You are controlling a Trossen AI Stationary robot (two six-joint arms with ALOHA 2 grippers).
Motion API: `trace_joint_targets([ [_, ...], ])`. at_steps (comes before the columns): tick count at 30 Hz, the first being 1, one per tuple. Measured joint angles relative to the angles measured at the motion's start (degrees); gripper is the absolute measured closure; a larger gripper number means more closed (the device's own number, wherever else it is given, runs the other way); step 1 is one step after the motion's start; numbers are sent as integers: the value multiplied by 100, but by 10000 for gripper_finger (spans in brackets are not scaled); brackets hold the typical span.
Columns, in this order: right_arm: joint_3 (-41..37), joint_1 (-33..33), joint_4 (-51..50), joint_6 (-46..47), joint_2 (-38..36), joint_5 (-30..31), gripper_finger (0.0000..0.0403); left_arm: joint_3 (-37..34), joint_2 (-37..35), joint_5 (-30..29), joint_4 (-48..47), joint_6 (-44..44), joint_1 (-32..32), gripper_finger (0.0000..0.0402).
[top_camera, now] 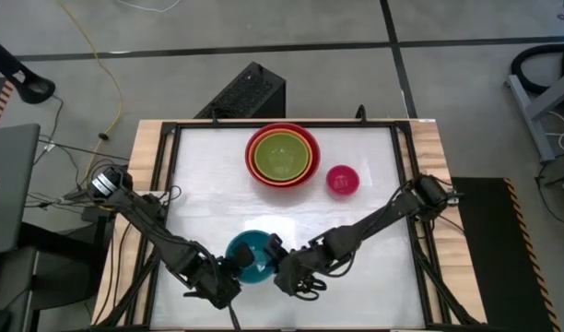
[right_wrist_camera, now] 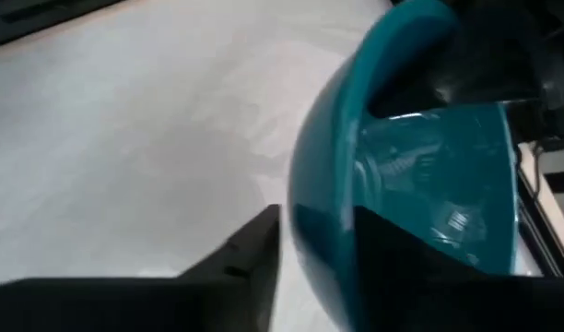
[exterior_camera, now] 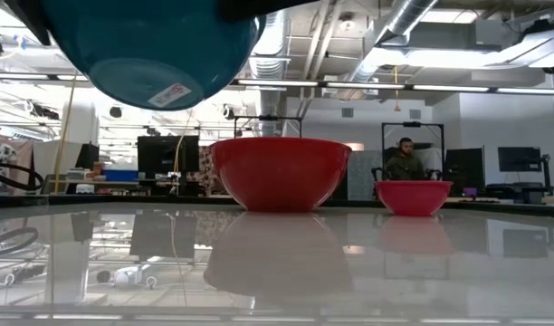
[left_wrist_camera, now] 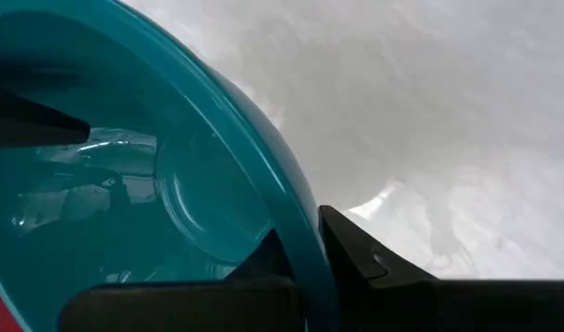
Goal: Nest bowls inside each other
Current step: Stack the blue bowl on top of the green bowl
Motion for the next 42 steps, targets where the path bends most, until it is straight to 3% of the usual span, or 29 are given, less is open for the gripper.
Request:
trace_joint_targets([
  [6,-11,-92,34,-111,9,-505,371,0,0,52,41,84,118,375],
  [10,-24,-203,33,311,9,-1141,384,12,-18,123,112,-322,226,319],
  [18,-17,-305,-264,647,4,-970,384,11,-139,-212,-80,-721,232,217],
  [21,-9,-394,-810,759,-15,-838,384,11,-442,-610,-370,-813,167,209],
  [27,-20,-624,-2007,1272,-228,169,384,8,-1206,-1033,-1342,-1822,103,206],
  [31,-20,-811,-2125,1331,-622,374,384,-60,-1634,-1305,-1645,-2515,3,206],
  [37,-11,-1595,-2138,1287,-1293,426,384,-1242,-2429,-2171,-1252,-2930,-222,206],
  [42,-11,-2684,-2101,1655,-1365,-155,383,-3144,-3262,-3222,641,-3172,-319,206],
])
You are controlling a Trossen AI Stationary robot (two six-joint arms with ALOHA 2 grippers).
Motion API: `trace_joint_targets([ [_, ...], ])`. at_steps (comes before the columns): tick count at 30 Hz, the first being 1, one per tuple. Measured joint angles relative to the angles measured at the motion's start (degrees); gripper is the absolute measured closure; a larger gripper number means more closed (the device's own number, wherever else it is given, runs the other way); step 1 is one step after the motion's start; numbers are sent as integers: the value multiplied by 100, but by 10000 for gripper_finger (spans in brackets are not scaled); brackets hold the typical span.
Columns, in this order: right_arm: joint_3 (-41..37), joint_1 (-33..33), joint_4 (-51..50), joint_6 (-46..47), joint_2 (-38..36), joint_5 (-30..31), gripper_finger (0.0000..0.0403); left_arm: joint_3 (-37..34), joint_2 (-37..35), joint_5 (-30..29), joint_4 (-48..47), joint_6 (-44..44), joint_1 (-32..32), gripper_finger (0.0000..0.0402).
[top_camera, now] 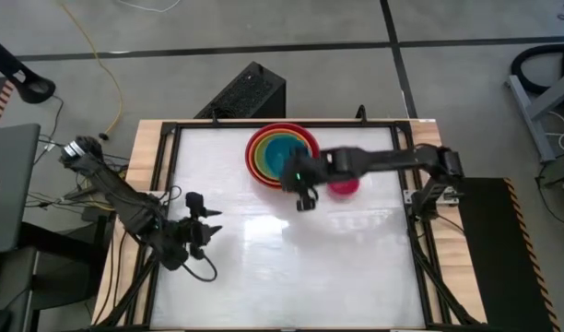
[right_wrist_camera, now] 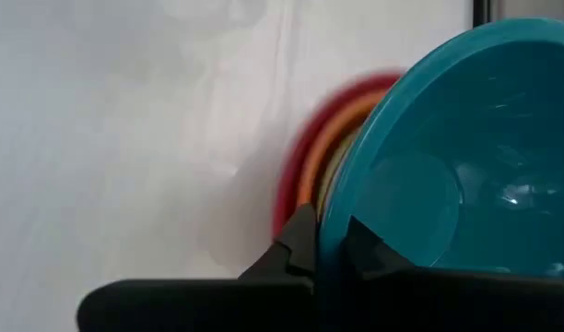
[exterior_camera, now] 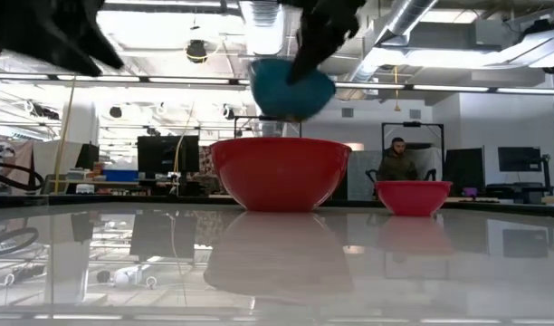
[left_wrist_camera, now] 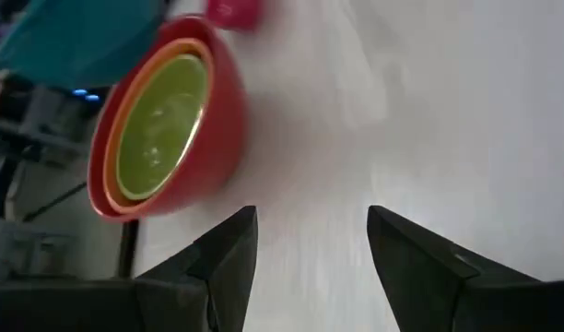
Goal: Nest bowls inside each other
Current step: Stack the blue bowl on top of the green bowl
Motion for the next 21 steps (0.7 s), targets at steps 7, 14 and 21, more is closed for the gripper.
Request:
trace_joint_targets([
  [7,-8,-953,202,218,585,-290,383,-2439,-439,-551,4732,912,2,206],
  [14,0,-1163,734,246,1054,-501,382,-3262,-440,-1172,6727,1707,57,206],
  [21,2,-1165,986,253,1387,-641,382,-3262,-438,-1076,6718,1849,52,206],
])
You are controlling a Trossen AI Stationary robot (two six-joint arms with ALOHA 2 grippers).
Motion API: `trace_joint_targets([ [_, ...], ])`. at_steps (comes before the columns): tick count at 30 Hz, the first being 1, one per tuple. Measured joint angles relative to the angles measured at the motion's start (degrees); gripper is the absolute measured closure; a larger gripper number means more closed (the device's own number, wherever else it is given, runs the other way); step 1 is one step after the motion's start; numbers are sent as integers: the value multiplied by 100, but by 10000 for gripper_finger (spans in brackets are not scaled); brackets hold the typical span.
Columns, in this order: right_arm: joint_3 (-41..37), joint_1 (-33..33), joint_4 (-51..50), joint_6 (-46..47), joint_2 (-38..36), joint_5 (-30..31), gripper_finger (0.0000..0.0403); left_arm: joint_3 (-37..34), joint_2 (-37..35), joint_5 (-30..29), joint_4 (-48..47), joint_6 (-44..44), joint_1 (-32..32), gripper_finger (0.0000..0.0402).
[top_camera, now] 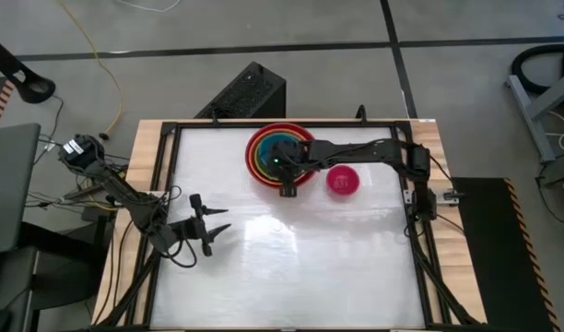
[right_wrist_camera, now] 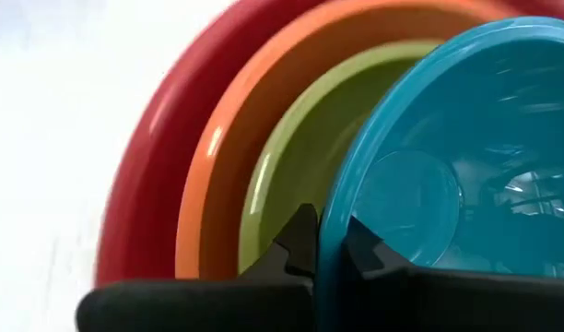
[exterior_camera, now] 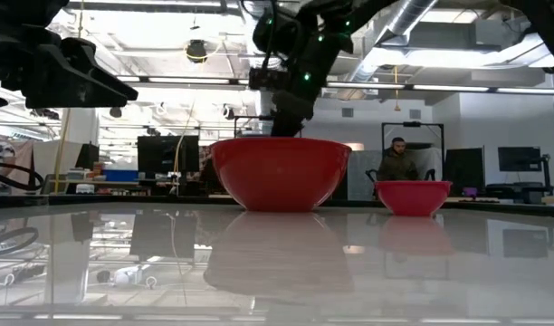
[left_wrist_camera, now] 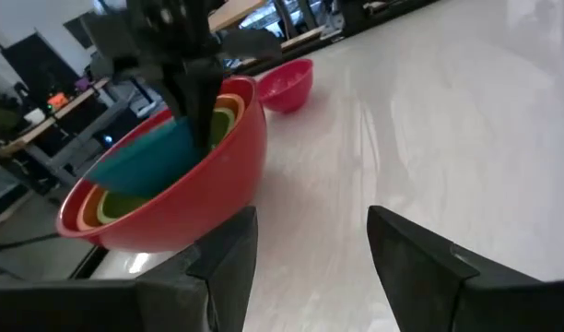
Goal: Nest bowls inside each other
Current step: Stack the blue bowl on top of the green bowl
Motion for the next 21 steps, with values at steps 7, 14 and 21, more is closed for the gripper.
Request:
trace_joint_targets([
  [7,-4,-31,46,20,158,9,378,0,0,28,19,2,0,206],
  [14,-4,-62,68,254,144,182,350,0,2,30,73,0,0,206],
  [21,-4,-81,-93,299,138,344,317,0,2,46,79,0,0,206],
])
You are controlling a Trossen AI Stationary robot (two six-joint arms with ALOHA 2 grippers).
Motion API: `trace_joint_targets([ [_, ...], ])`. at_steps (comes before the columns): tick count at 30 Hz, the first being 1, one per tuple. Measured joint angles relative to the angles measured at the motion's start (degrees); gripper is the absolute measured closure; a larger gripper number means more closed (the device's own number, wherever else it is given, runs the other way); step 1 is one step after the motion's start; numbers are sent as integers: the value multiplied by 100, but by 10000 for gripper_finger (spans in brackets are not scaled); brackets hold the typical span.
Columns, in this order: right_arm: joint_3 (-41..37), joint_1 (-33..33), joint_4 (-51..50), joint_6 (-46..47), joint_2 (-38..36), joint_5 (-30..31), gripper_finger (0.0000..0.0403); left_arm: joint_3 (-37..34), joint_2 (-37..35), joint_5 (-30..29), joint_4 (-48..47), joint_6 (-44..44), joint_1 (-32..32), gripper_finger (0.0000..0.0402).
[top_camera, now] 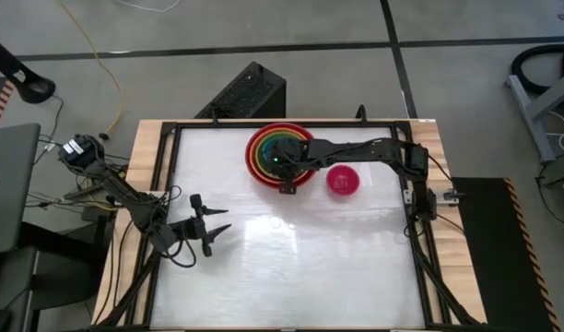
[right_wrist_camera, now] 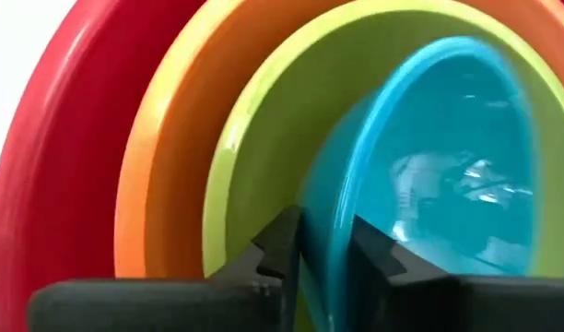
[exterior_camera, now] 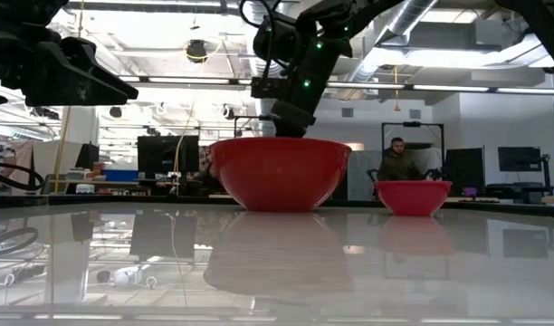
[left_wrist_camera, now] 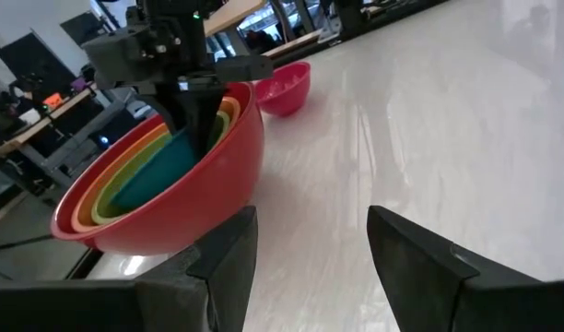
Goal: Nest bowls inside each other
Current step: Stack the blue bowl on top of the green bowl, then stack the pink bowl on top of the blue bowl
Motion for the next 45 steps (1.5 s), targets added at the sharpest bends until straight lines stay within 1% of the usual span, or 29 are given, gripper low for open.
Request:
trace_joint_targets([
  [3,0,4,-1,2,-2,10,288,0,0,0,0,2,0,206],
  [6,163,3,-236,0,-2,10,247,0,0,0,2,34,0,206],
  [9,488,2,-497,-78,-4,10,201,0,0,0,17,50,0,206],
  [12,986,2,-1091,-136,-4,10,161,71,0,-1,-10,63,0,206],
  [14,1351,3,-1472,-128,-13,10,147,154,0,-4,-9,160,-1,206],
  [17,1751,4,-1959,94,-24,-32,143,262,0,12,-7,330,-23,206],
  [20,1825,-2,-2075,194,-24,-493,165,308,0,17,-3,383,-63,206],
  [22,1779,0,-2114,168,-22,-602,203,327,2,19,-13,358,-96,206],
  [23,1726,0,-2117,170,-22,-572,229,335,2,19,-1,358,-115,206],
  [25,1645,-37,-2253,288,-22,-551,296,337,2,19,-3,335,-139,206],
  [27,1628,-119,-2804,494,-50,-885,364,337,2,19,-7,256,-160,206],
  [28,1626,-148,-3152,606,-72,-1139,382,337,2,22,-7,231,-160,206],
  [29,1626,-160,-3513,731,-99,-1358,387,337,2,23,-7,208,-160,206],
  [31,1586,-132,-4012,910,-212,-1591,374,337,2,24,-7,207,-158,206],
  [32,1521,-87,-4147,985,-270,-1583,363,337,2,24,-7,207,-157,206],
  [34,1195,-5,-4212,1193,-500,-1295,342,337,2,24,-7,205,-153,206],
  [37,401,42,-4051,1528,-1009,-925,316,337,2,37,-6,199,-153,206],
  [40,-667,18,-3494,1902,-1744,-862,293,337,2,151,-4,190,-151,206],
  [43,-1809,47,-2488,2187,-2438,-879,268,337,2,171,0,190,-149,206],
  [45,-2397,131,-2032,2373,-2745,-916,247,337,2,172,-2,199,-149,206],
])
